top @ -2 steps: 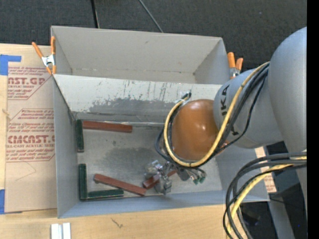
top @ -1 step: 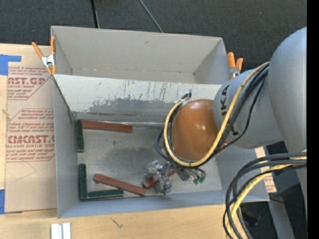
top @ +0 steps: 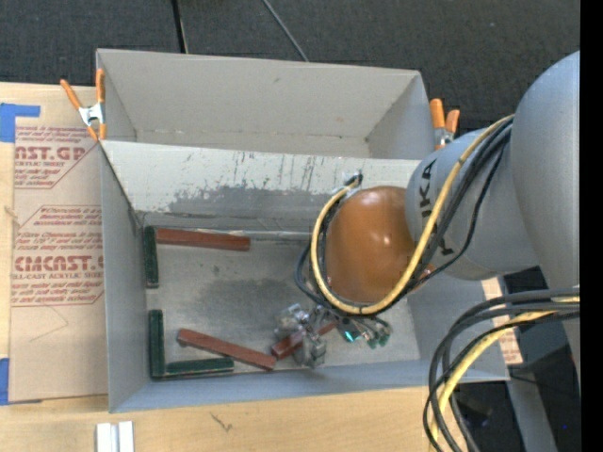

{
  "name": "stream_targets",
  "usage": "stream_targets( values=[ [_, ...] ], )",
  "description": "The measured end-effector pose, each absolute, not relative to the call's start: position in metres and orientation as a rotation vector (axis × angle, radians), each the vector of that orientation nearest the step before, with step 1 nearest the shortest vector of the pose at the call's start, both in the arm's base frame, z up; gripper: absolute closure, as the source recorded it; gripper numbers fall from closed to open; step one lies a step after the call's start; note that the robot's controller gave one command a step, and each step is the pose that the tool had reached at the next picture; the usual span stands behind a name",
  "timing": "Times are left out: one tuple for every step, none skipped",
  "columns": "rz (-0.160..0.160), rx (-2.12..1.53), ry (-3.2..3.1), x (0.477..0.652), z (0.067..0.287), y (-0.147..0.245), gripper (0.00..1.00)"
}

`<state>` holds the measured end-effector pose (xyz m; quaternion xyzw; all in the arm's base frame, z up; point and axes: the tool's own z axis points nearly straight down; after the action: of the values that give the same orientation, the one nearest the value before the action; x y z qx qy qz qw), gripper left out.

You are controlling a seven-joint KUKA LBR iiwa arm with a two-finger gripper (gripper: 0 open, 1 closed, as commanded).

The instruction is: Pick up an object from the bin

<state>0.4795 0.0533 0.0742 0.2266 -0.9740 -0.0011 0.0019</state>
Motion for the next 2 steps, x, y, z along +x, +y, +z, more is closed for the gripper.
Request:
stream_targets(
  values=[
    [-0.003,0.761,-3.043,0.485,0.142,0.052,0.0],
    [-0.002,0.607,-3.082,0.485,0.07,0.053,1.0]
  ],
)
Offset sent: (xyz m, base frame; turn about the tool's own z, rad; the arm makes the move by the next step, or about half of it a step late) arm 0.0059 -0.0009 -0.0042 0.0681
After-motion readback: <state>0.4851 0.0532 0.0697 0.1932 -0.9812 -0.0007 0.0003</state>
